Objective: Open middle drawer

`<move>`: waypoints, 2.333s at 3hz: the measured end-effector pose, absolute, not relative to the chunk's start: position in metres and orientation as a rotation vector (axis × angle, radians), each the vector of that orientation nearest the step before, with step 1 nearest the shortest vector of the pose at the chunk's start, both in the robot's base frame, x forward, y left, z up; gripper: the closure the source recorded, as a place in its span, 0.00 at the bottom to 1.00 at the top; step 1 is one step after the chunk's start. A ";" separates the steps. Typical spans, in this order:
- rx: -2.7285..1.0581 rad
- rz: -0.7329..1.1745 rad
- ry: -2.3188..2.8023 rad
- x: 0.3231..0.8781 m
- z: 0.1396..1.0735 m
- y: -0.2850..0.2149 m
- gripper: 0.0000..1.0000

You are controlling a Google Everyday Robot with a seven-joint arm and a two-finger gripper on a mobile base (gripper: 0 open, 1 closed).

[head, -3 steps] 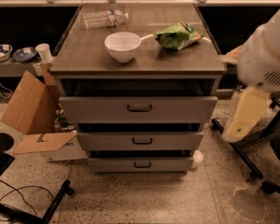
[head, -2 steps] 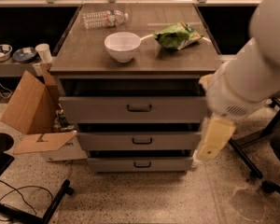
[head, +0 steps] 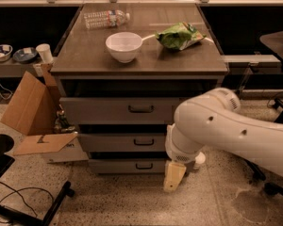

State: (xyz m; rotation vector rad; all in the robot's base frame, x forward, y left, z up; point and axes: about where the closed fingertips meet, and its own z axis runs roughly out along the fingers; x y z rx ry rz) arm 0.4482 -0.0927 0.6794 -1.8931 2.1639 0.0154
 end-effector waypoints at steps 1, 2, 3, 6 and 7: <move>-1.826 0.211 2.217 0.454 0.618 -0.095 0.00; -1.826 0.313 2.238 0.445 0.593 -0.089 0.00; -1.842 0.300 2.265 0.452 0.576 -0.091 0.00; -2.186 -0.081 2.323 0.503 0.453 -0.118 0.00; -2.204 -0.192 2.283 0.538 0.436 -0.130 0.00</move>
Offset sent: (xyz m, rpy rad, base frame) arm 0.0060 -0.0038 -0.0523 0.0770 0.0756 -0.0380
